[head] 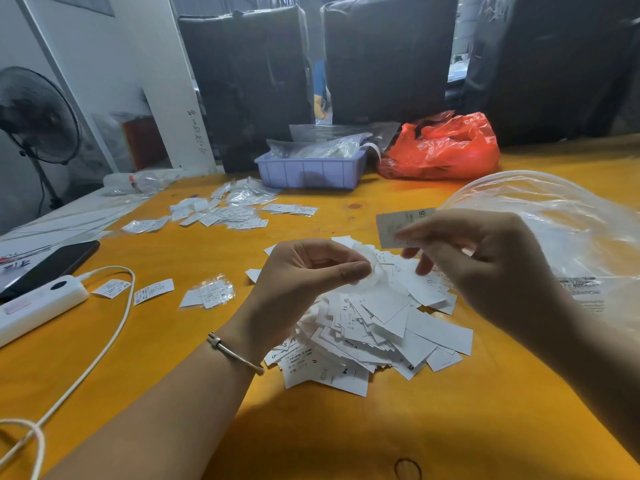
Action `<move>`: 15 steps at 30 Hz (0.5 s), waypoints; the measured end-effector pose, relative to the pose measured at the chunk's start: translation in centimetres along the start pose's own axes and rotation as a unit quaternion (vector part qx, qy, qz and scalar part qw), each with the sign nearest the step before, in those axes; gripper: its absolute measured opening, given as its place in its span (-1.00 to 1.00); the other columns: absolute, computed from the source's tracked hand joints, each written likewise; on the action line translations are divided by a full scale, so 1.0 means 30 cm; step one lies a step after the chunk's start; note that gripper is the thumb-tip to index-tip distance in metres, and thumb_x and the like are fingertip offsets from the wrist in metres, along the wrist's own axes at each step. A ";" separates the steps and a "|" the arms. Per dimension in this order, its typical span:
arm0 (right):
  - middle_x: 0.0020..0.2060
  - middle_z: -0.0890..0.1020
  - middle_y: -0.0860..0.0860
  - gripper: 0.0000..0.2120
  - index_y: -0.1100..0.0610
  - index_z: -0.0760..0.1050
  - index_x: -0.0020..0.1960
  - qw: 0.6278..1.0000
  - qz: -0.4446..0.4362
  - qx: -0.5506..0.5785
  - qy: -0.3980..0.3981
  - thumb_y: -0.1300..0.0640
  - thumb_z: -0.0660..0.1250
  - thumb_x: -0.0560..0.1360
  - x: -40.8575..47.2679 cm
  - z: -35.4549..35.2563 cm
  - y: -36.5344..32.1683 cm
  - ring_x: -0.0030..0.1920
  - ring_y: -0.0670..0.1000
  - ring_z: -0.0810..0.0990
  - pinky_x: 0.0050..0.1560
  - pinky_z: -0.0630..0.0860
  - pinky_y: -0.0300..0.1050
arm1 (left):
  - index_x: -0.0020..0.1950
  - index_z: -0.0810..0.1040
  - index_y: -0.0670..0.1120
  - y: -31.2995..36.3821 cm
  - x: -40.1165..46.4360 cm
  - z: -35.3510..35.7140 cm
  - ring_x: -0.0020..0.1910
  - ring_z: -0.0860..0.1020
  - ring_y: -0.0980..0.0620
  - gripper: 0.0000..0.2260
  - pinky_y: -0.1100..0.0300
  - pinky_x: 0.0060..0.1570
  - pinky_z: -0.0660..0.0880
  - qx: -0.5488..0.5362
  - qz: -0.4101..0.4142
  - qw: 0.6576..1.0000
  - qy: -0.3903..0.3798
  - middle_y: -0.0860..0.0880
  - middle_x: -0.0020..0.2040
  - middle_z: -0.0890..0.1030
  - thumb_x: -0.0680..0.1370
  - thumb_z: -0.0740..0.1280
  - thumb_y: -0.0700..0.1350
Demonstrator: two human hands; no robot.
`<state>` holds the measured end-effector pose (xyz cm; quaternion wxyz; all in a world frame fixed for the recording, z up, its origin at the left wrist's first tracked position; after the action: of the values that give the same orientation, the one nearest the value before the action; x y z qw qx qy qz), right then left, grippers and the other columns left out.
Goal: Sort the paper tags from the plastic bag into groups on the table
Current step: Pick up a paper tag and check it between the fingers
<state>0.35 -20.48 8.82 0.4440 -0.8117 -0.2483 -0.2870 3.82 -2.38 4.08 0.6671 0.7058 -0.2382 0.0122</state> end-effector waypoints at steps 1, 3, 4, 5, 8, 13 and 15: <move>-0.29 0.69 -0.08 -0.90 0.12 0.68 -0.04 0.999 -0.004 0.003 -0.038 0.16 0.39 0.50 -0.003 0.021 -0.008 -0.35 -0.12 0.64 -0.32 0.57 -0.14 | -0.16 0.74 -0.08 0.001 -0.001 0.000 -0.19 0.65 0.06 -0.90 0.28 -0.12 0.56 0.001 0.002 1.000 0.000 -0.04 -0.21 0.72 0.35 0.52 -0.11; -0.28 0.68 -0.14 -0.70 0.10 0.68 -0.07 0.994 -0.014 -0.018 -0.108 -0.14 0.44 0.42 -0.013 0.066 -0.027 -0.32 -0.16 0.62 -0.34 0.54 -0.26 | -0.15 0.73 -0.10 0.004 -0.003 0.002 -0.17 0.65 0.01 -0.88 0.23 -0.10 0.58 -0.001 0.006 1.000 -0.002 -0.08 -0.20 0.71 0.35 0.52 -0.11; -0.28 0.68 -0.15 -0.63 0.08 0.68 -0.08 0.991 -0.020 -0.027 -0.128 -0.22 0.42 0.35 -0.016 0.083 -0.031 -0.31 -0.16 0.62 -0.35 0.52 -0.30 | -0.15 0.73 -0.12 0.005 -0.003 0.003 -0.15 0.65 -0.02 -0.87 0.18 -0.08 0.59 -0.002 0.007 1.000 -0.003 -0.10 -0.19 0.71 0.35 0.52 -0.11; -0.30 0.68 -0.15 -0.62 0.06 0.68 -0.10 0.990 -0.019 -0.026 -0.136 -0.22 0.40 0.32 -0.017 0.092 -0.031 -0.32 -0.15 0.61 -0.35 0.51 -0.32 | -0.15 0.72 -0.13 0.005 -0.003 0.004 -0.14 0.65 -0.05 -0.86 0.14 -0.05 0.60 -0.001 0.007 1.000 -0.005 -0.12 -0.19 0.71 0.35 0.52 -0.11; -0.40 0.66 -0.09 -0.79 0.10 0.69 -0.16 0.991 0.003 0.034 -0.128 -0.03 0.43 0.35 -0.016 0.097 -0.004 -0.40 -0.10 0.63 -0.35 0.52 -0.31 | -0.14 0.72 -0.16 0.007 -0.004 0.013 -0.17 0.63 -0.04 -0.88 0.15 -0.06 0.58 -0.004 0.005 1.000 -0.023 -0.12 -0.21 0.70 0.38 0.50 -0.13; -0.39 0.67 0.09 -0.86 0.28 0.67 -0.17 0.980 0.056 0.133 -0.138 0.19 0.43 0.42 -0.010 0.100 0.037 -0.40 0.01 0.64 -0.33 0.55 -0.22 | -0.06 0.74 -0.14 0.013 -0.008 0.018 -0.15 0.63 0.00 -0.84 0.27 -0.15 0.51 -0.004 -0.001 0.999 -0.044 -0.13 -0.17 0.71 0.44 0.47 -0.09; -0.38 0.67 0.11 -0.89 0.30 0.66 -0.15 0.975 0.068 0.148 -0.149 0.25 0.41 0.45 -0.009 0.103 0.043 -0.40 0.02 0.63 -0.35 0.48 -0.33 | -0.04 0.74 -0.11 0.013 -0.010 0.018 -0.13 0.63 0.00 -0.79 0.26 -0.15 0.51 0.002 -0.007 0.999 -0.047 -0.13 -0.14 0.72 0.43 0.46 -0.02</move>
<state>1.77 -18.48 6.53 0.5355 -0.7859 -0.2952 -0.0920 3.27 -2.80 4.28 0.6536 0.7089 -0.2640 -0.0248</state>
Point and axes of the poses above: each hand's wrist, its own x-axis towards the middle knuckle, its own z-axis out of the palm, y = z × x, the point moved 7 cm from there along x, towards the middle knuckle
